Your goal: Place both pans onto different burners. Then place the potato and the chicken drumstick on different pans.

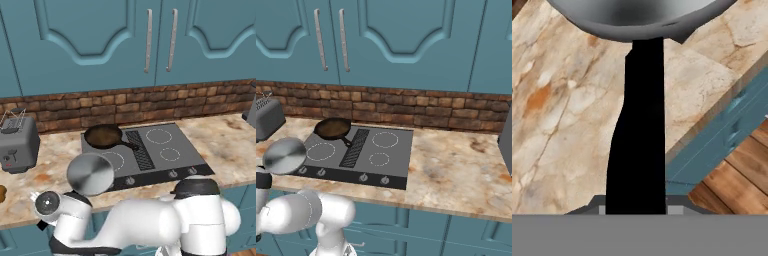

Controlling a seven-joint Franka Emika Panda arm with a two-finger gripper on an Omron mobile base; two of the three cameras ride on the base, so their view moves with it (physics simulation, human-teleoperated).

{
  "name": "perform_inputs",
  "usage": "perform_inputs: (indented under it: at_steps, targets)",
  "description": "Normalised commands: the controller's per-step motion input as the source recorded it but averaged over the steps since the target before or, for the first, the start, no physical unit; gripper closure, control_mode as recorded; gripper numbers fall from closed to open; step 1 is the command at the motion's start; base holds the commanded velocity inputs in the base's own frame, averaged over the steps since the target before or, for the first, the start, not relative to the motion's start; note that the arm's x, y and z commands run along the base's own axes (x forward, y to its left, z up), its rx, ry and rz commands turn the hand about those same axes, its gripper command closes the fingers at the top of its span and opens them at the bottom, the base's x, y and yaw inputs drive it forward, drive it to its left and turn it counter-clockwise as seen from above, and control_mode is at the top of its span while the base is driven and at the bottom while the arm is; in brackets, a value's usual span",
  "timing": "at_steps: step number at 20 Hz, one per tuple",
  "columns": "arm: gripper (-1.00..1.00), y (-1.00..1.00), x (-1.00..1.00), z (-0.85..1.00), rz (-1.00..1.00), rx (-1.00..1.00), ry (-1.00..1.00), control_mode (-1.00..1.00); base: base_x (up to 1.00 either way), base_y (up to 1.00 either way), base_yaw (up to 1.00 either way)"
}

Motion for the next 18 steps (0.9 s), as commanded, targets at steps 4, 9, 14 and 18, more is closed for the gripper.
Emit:
perform_inputs:
  at_steps: [4, 9, 14, 18]
  targets:
    - [1.0, -0.43, 0.38, -0.05, 0.0, 0.06, 0.0, -1.0, 0.0, 0.0, 0.0]
    - [1.0, -0.42, 0.56, -0.07, 0.0, 0.08, 0.02, -1.0, 0.0, 0.0, 0.0]
    - [1.0, -0.18, 0.54, -0.22, 0.0, 0.09, 0.06, -1.0, 0.0, 0.0, 0.0]
    - [1.0, -0.07, 0.72, -0.26, 0.0, 0.08, 0.11, -1.0, 0.0, 0.0, 0.0]
